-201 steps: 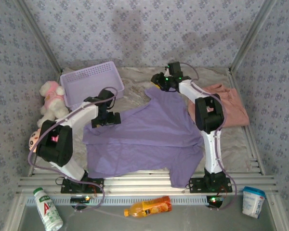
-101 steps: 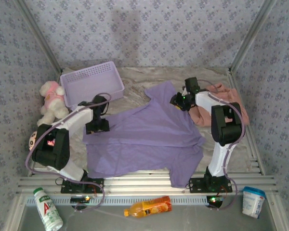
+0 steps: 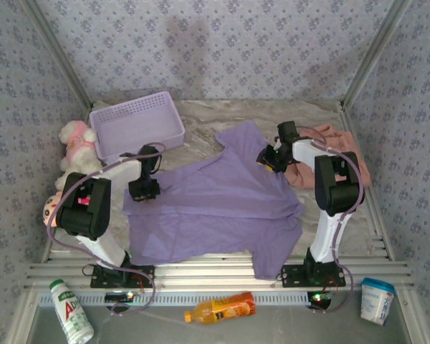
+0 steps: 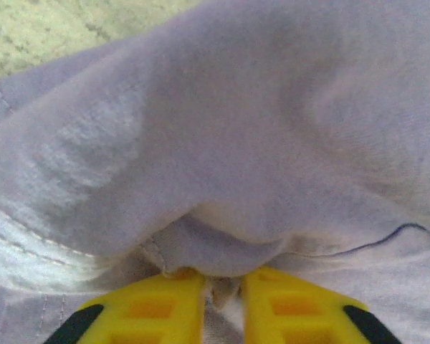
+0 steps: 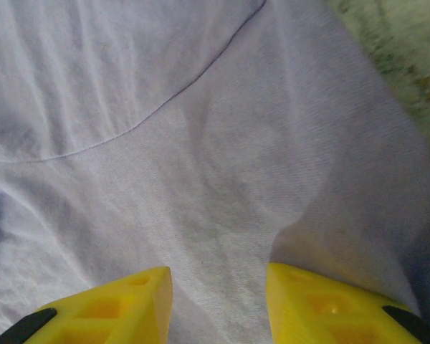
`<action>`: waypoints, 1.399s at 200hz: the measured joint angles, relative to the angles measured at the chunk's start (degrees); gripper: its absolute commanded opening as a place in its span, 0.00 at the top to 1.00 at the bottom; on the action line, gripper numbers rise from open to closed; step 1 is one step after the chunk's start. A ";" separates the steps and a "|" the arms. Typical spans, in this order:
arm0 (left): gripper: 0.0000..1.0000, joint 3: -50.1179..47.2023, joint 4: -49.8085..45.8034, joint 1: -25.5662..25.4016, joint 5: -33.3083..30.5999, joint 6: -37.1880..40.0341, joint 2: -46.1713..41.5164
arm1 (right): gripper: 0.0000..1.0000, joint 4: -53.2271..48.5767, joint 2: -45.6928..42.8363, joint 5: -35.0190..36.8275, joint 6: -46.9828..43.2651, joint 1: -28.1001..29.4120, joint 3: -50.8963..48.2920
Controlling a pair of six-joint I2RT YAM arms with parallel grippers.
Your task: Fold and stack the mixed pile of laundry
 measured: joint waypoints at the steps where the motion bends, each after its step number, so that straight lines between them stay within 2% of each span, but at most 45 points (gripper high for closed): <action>1: 0.86 0.04 0.00 0.02 0.00 -0.15 0.00 | 0.59 0.00 0.00 0.00 0.00 -0.04 0.00; 39: 0.89 3.91 -2.51 0.55 -0.90 0.46 -0.24 | 0.59 -0.61 0.00 0.48 -0.42 -1.09 0.00; 51: 1.00 5.70 -3.10 0.83 -1.36 0.98 -0.50 | 0.59 -0.63 0.00 0.72 -0.42 -1.14 0.00; 93: 1.00 10.62 -5.60 2.64 -3.82 3.52 -0.57 | 0.59 -0.61 0.00 0.87 -0.39 -1.14 0.00; 97: 0.92 11.26 -5.88 3.41 -4.24 3.72 -0.57 | 0.59 -0.61 0.00 0.87 -0.39 -1.14 0.00; 103: 0.73 12.28 -6.19 4.79 -4.59 3.96 -0.57 | 0.59 -0.61 0.00 0.87 -0.39 -1.14 0.00; 120: 0.47 14.75 -5.81 10.67 -4.90 3.10 -0.59 | 0.59 -0.61 0.00 0.87 -0.42 -1.14 0.00; 134: 0.18 16.28 -5.73 15.56 -4.96 1.86 -0.59 | 0.59 -0.61 0.00 0.85 -0.39 -1.14 0.00; 147: 0.15 17.27 -6.01 17.44 -5.07 0.81 -0.59 | 0.59 -0.61 0.00 0.85 -0.42 -1.14 0.00; 163: 0.20 17.46 -6.16 15.06 -4.92 0.26 -0.68 | 0.59 -0.61 0.00 0.94 -0.55 -1.14 0.00; 185: 0.34 15.69 -4.24 7.17 -2.19 -1.31 -2.58 | 0.59 -0.79 0.00 1.38 -1.31 -1.07 0.00; 196: 0.54 13.55 -2.10 2.80 0.35 -2.40 -4.33 | 0.59 -1.25 0.00 1.55 -1.97 -0.81 0.13; 211: 0.87 10.86 1.11 -1.27 3.89 -4.24 -5.31 | 0.59 -2.38 0.00 2.19 -2.82 -0.17 0.68; 222: 0.99 9.42 3.41 -2.51 5.90 -5.46 -4.74 | 0.59 -3.34 0.02 2.97 -3.39 0.68 1.38; 253: 1.00 7.91 9.62 -2.47 8.35 -9.27 2.40 | 0.59 -5.42 1.14 5.73 -3.56 3.82 3.96; 280: 1.00 10.16 11.23 -1.44 8.26 -11.32 8.92 | 0.59 -7.48 5.27 6.82 -2.40 3.74 8.66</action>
